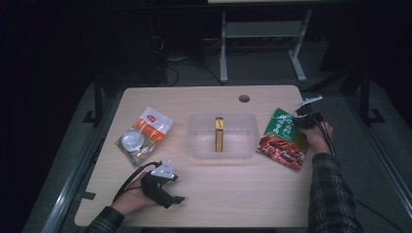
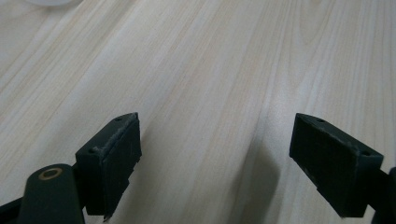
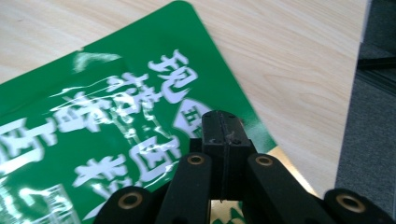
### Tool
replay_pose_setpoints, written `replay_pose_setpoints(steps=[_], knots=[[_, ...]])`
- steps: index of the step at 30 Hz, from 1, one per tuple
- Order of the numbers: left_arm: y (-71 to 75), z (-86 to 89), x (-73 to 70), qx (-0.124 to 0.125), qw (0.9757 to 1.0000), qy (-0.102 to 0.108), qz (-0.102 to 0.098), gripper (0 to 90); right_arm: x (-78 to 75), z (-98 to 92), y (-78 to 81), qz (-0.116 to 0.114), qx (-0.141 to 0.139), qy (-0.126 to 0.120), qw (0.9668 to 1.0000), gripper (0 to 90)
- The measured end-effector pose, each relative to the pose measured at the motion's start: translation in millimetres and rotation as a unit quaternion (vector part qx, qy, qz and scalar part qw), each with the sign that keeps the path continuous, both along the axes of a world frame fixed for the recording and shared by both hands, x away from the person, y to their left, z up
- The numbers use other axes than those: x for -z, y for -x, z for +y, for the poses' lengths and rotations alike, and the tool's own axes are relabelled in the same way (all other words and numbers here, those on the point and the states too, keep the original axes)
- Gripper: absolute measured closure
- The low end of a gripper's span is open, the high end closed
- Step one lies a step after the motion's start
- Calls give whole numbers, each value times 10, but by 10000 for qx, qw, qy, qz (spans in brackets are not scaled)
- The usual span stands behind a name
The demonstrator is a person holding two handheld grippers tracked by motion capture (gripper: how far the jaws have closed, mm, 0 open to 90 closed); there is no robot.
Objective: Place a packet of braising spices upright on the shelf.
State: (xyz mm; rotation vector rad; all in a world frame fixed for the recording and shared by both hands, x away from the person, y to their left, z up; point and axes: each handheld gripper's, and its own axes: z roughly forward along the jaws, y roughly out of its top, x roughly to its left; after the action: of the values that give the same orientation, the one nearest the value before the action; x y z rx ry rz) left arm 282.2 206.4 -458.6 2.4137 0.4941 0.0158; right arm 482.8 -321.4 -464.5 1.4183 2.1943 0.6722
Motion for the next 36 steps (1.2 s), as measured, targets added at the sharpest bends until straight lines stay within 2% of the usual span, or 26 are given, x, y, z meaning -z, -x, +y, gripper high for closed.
replay_pose_setpoints(steps=[7, 9, 12, 19, 23, 26, 31, 36], knots=[[2, -1, 13, -35, 10000, 25, 56, 161, 37, -66, -37, -174, 91, -151, 9997, 900], [-5, 0, 13, -40, 10000, 29, 49, 162, 51, -93, -46, -224, 148, -260, 9993, 900], [-8, 1, 14, -52, 10000, 48, 51, 162, 62, -115, -54, -284, 211, -268, 9990, 900], [-9, -3, 16, -47, 9999, 84, 87, 162, 88, -116, -68, -391, 164, -392, 9983, 899], [-4, 1, 5, -45, 9999, 78, 68, 161, 82, -114, -61, -347, 165, -421, 9984, 900], [0, 3, 0, -55, 9999, 107, 67, 161, 61, -94, -32, -243, 63, -335, 9991, 900], [5, 0, -3, -37, 9999, 118, 57, 161, 52, -48, 43, -181, -32, -367, 9992, 900], [13, 2, -10, -33, 9999, 120, 45, 162, 49, 3, 173, -146, -283, -452, 9985, 900]])
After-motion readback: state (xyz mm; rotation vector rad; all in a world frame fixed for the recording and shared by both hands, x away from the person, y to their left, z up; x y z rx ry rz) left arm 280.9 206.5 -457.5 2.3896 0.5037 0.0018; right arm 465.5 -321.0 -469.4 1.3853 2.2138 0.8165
